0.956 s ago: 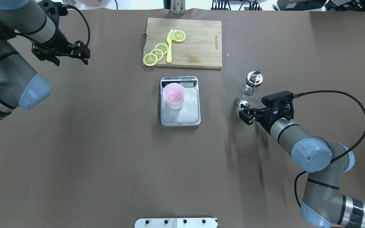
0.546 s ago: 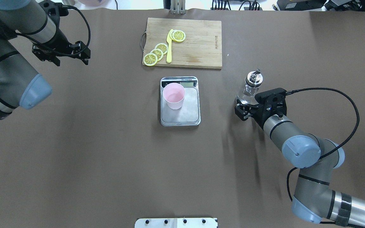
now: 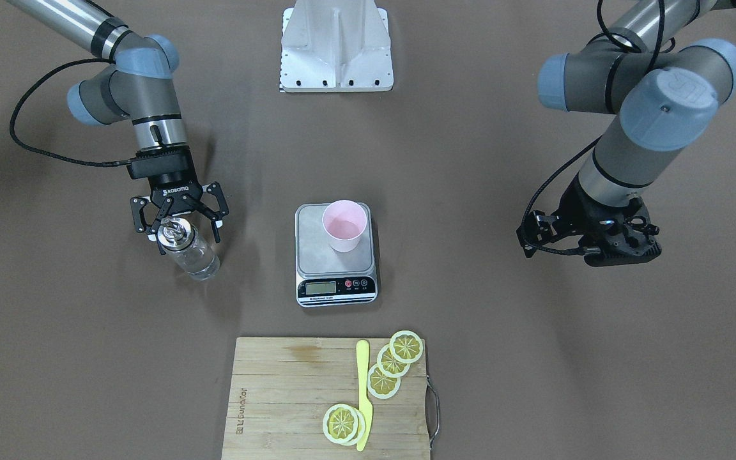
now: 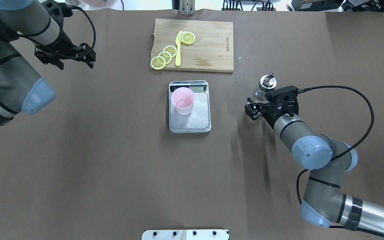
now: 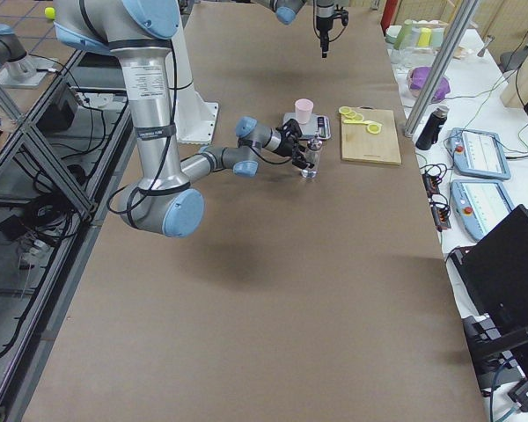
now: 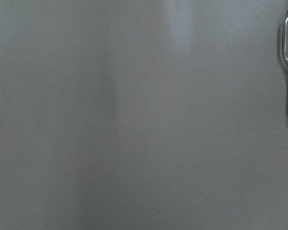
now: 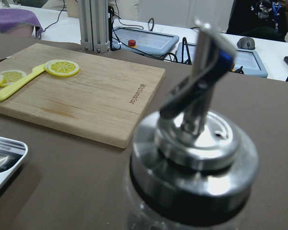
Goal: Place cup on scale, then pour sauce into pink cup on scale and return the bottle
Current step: 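Grasp the glass sauce dispenser with the right gripper, then lift the dispenser with the right gripper and move it over the pink cup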
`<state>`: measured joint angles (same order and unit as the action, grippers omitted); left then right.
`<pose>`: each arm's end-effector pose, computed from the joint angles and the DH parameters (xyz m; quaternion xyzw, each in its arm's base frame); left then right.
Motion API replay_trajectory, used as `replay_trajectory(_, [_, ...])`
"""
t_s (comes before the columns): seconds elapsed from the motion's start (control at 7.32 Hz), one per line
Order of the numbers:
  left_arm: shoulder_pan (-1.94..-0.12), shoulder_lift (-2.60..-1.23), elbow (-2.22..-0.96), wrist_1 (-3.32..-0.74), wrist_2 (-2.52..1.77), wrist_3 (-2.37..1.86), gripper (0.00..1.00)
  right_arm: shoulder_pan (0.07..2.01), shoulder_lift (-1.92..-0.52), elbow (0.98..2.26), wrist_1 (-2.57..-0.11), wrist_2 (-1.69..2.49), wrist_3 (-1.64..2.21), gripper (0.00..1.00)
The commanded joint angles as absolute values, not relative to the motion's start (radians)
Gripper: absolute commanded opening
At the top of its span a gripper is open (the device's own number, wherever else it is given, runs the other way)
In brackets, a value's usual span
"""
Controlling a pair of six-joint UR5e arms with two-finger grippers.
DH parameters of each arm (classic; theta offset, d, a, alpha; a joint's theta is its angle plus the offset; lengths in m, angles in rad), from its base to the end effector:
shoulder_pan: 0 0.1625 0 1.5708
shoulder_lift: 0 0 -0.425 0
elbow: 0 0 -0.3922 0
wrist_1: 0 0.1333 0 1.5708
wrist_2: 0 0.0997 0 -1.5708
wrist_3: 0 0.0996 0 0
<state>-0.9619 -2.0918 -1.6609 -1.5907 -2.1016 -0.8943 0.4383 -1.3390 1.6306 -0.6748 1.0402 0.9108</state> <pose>0.3118 -0.5920 0.3166 0.0485 0.3866 -0.0499 0.9196 -0.4565 -0.4168 0.4030 0.4672 -0.3471 0.0573 0.8111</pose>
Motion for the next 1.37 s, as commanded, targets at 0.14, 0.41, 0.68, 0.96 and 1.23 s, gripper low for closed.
replay_trajectory(0.14, [-0.963,-2.095,-1.66,-1.591,-2.102,-0.896,0.99,0.46,-1.321,1.597,-0.637,1.049,0.91,0.51])
replay_trajectory(0.41, [-0.963,-2.097,-1.66,-1.592,-2.102,-0.897,0.99,0.471,-1.318,1.601,-0.64,1.048,0.776,0.0])
replay_trajectory(0.68, [-0.971,-2.097,-1.66,-1.594,-2.102,-0.893,0.99,0.502,-1.275,1.612,-0.699,1.052,0.759,0.0])
replay_trajectory(0.96, [-0.982,-2.092,-1.66,-1.597,-2.105,-0.891,0.99,0.5,-1.227,1.658,-0.863,0.993,0.63,0.0])
replay_trajectory(1.23, [-0.995,-2.088,-1.66,-1.598,-2.108,-0.89,0.99,0.459,-1.162,1.707,-1.128,0.809,0.414,0.0])
